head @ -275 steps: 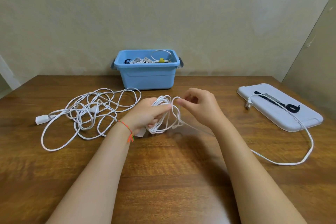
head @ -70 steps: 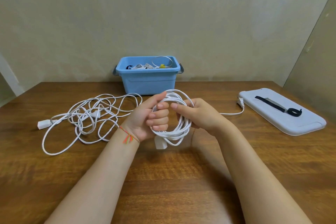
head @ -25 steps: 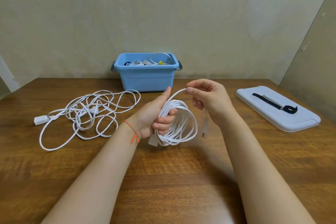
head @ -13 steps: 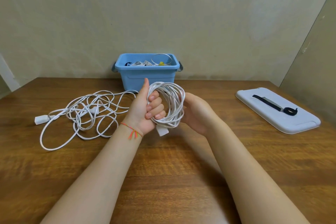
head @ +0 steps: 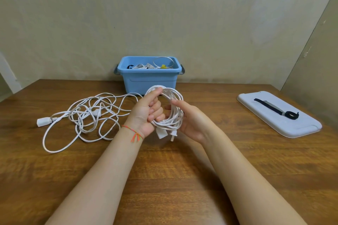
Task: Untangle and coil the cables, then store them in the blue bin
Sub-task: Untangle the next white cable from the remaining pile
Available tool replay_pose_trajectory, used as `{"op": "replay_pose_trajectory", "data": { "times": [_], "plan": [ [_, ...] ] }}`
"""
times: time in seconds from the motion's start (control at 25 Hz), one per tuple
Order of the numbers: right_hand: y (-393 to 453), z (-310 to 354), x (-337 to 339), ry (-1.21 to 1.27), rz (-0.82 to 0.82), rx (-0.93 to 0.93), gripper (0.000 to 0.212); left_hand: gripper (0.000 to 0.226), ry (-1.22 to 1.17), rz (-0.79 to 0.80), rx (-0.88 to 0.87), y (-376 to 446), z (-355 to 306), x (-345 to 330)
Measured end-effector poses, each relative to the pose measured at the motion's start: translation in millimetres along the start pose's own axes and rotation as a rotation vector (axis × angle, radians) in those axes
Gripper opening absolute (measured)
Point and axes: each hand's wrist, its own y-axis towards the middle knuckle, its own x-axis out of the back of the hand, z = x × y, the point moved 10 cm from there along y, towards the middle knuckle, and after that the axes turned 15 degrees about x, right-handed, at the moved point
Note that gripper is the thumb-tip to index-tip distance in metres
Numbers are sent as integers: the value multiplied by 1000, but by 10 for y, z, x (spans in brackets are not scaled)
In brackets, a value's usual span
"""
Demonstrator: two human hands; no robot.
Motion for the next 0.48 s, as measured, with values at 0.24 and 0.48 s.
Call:
{"op": "replay_pose_trajectory", "data": {
  "times": [0.24, 0.48],
  "plan": [
    [17, -87, 132, 98, -328, 97, 19, 23, -149, -88, -55, 108, 149, 14],
    [-50, -234, 73, -156, -345, -19, 30, 37, -317, -158, 29, 153, 235, 174]
  ]
}}
